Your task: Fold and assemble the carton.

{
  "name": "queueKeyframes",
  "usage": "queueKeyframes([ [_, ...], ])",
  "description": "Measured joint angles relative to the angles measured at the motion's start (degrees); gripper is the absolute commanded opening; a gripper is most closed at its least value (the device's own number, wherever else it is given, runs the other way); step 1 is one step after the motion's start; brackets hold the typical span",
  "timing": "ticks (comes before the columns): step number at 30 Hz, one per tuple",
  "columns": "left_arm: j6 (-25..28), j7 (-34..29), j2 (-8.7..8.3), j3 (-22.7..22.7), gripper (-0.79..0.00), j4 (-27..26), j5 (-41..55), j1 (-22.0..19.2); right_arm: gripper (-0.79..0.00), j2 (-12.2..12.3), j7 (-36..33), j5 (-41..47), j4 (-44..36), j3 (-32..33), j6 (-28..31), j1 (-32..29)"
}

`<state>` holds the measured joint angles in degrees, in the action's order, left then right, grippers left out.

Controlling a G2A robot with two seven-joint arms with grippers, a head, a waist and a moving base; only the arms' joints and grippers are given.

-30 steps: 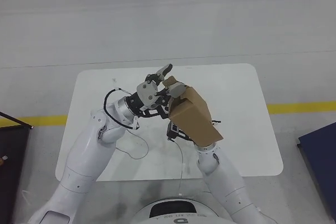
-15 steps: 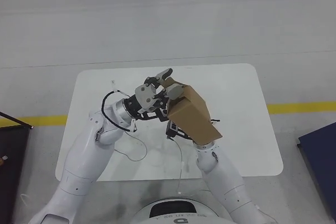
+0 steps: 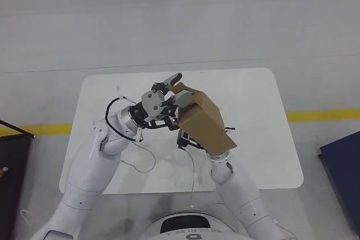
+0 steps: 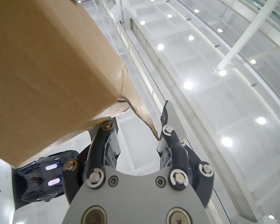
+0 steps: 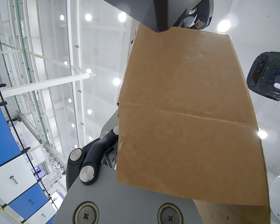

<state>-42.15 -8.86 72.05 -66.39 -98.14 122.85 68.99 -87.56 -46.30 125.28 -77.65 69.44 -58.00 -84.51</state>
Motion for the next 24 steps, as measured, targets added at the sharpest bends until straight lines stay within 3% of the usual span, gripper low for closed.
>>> queueKeyframes([
  [15,0.3,0.1,-0.16,-3.4,-0.317,-1.8,6.1,1.2,-0.785,-0.1,0.0,-0.3,-0.6,0.0,0.0,-0.1],
  [24,-0.1,0.9,-0.33,-4.2,-0.339,-1.6,4.3,2.2,-0.785,0.0,0.0,-0.5,-0.9,-0.3,0.0,-0.1],
])
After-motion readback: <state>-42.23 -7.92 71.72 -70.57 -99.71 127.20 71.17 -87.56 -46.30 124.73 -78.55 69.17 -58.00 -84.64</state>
